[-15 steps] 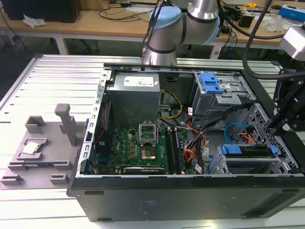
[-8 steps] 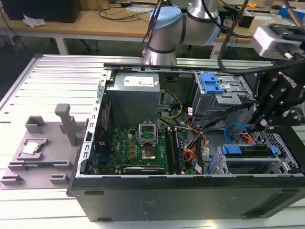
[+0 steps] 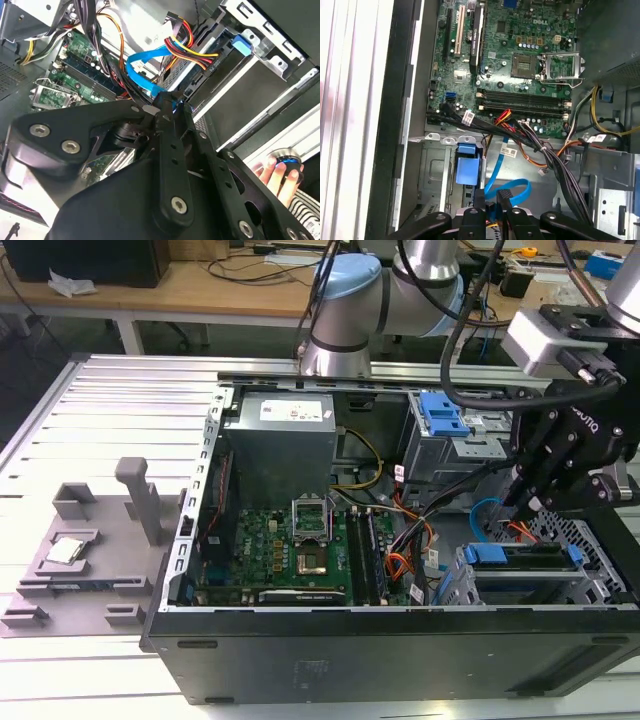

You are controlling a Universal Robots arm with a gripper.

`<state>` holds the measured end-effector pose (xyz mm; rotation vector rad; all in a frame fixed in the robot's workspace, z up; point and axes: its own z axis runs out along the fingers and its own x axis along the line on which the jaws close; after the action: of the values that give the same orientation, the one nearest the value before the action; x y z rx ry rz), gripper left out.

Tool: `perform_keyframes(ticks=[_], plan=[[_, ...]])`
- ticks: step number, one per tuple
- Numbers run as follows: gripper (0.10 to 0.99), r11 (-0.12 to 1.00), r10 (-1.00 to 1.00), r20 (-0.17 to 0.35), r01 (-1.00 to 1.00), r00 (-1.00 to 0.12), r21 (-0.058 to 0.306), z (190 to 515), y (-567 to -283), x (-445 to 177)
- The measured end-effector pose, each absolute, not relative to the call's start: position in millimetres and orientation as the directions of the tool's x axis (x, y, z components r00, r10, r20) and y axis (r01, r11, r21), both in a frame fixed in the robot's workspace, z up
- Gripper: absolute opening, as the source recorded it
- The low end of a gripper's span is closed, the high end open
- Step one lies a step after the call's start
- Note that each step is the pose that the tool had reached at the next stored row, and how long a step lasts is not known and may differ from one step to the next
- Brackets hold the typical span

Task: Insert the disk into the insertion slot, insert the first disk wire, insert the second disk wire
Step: 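Insert the second disk wire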

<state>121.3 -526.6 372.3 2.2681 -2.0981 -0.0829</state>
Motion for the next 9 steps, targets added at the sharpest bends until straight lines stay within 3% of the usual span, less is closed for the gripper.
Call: perform_keyframes(ticks=[2, 4, 9], plan=[[0.227, -0.079, -0.997, -0.005, -0.994, 0.079, 0.074, 372.4, -526.6, 121.3], [0.141, -0.080, -0.997, -0.005, -0.994, 0.080, 0.074, 372.3, -526.6, 121.3], [0.141, -0.084, -0.996, -0.005, -0.994, 0.084, 0.074, 372.0, -529.6, 121.3]])
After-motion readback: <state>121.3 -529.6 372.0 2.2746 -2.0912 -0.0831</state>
